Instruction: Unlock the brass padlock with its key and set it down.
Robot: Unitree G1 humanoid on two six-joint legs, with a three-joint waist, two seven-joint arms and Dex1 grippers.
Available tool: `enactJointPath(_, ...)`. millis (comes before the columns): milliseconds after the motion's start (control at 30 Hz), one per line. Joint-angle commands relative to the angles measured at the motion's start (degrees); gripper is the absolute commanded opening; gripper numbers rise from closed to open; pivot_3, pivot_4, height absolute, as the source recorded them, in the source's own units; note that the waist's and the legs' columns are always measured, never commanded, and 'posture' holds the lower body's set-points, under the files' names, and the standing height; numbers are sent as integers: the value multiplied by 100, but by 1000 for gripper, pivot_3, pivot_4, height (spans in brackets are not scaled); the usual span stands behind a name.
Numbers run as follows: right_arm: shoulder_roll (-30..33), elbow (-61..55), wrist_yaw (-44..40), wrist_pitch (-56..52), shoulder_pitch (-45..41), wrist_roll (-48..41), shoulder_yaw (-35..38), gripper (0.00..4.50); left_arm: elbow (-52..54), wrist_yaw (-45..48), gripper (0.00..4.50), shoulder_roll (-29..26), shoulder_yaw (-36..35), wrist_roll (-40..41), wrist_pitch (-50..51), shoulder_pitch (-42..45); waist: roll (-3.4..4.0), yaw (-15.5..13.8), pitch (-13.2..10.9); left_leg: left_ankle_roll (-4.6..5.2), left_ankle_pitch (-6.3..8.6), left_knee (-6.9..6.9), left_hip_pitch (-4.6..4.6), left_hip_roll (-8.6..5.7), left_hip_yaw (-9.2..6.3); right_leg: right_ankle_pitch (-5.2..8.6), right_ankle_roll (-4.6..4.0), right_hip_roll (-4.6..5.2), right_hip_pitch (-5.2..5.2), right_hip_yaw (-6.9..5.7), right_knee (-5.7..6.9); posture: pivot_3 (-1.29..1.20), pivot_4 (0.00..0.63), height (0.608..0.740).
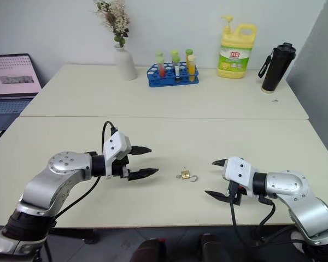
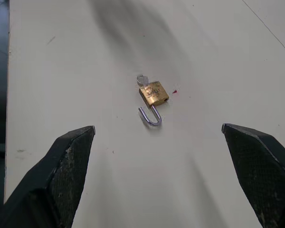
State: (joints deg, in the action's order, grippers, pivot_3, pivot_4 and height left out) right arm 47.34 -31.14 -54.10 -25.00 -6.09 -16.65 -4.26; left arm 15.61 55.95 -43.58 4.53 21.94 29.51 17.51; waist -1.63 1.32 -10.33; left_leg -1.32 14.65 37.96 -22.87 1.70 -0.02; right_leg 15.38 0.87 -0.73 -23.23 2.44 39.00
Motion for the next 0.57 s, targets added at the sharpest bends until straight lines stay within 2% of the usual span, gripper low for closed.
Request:
enactJointPath(33, 169, -44, -325, 157, -28, -318, 348, 4500, 392, 40, 3932, -97, -474, 338, 57, -85, -1, -41, -1, 0, 0, 3, -2, -2, 0, 0, 1, 0, 0, -2, 0, 0, 150, 740)
enactJointPath(267, 282, 72, -519, 132, -78, -523, 518, 4500, 878, 474, 3932, -472, -627, 476, -117, -647, -2, -27, 0, 1, 1, 0, 0, 0, 7, -1, 2, 2, -1, 8, -4, 0, 150, 740)
enactJointPath(567, 251, 261, -532, 251, -176, -445, 419, 4500, 1096, 830, 3932, -626, -531, 483, -300, -791, -2, 5, 0, 1, 1, 1, 0, 2, 6, -1, 2, 0, -1, 6, -2, 0, 150, 740)
